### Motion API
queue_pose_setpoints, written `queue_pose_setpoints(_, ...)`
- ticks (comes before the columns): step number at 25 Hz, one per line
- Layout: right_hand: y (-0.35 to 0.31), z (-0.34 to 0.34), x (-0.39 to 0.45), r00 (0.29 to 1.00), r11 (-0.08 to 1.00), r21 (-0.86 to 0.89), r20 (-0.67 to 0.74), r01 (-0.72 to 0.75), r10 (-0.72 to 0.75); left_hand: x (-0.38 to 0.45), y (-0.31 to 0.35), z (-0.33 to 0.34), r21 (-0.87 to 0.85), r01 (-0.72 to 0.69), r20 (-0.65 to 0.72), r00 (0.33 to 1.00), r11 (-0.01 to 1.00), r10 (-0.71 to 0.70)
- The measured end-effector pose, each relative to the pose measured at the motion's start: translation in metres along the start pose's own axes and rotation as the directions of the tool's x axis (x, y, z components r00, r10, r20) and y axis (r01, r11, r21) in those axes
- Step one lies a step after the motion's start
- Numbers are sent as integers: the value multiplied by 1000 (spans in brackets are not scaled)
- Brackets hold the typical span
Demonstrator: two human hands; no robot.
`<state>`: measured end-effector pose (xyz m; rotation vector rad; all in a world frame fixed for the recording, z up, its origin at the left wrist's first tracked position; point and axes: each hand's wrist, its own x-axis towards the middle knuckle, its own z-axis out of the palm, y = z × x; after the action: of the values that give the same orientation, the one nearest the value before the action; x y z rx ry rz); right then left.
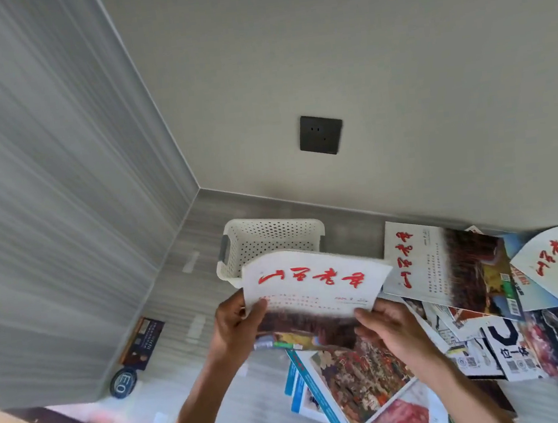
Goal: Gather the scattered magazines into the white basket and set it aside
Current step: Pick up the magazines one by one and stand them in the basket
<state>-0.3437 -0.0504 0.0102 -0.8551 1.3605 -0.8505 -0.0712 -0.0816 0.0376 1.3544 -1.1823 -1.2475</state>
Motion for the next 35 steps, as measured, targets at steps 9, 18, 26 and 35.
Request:
queue_pose_setpoints(9, -7, 115, 33, 994, 982, -161, -42, 98, -106, -8, -37, -87, 398, 117, -281, 960, 910, -1)
queue_pose_setpoints(18, -111, 99, 77, 908, 937, -79, -228, 341, -350, 84, 64, -99, 307, -208, -231, 930, 929, 285)
queue_pose_setpoints(26, -112, 91, 154, 805, 880, -456, -469, 130, -362, 199, 59, -45, 402, -38, -144, 984, 915, 104)
queue_pose_setpoints(35, -72, 71, 163, 895, 888, -453, -359, 81, -265, 196, 16, -37, 481, 83, -163, 987, 873, -4)
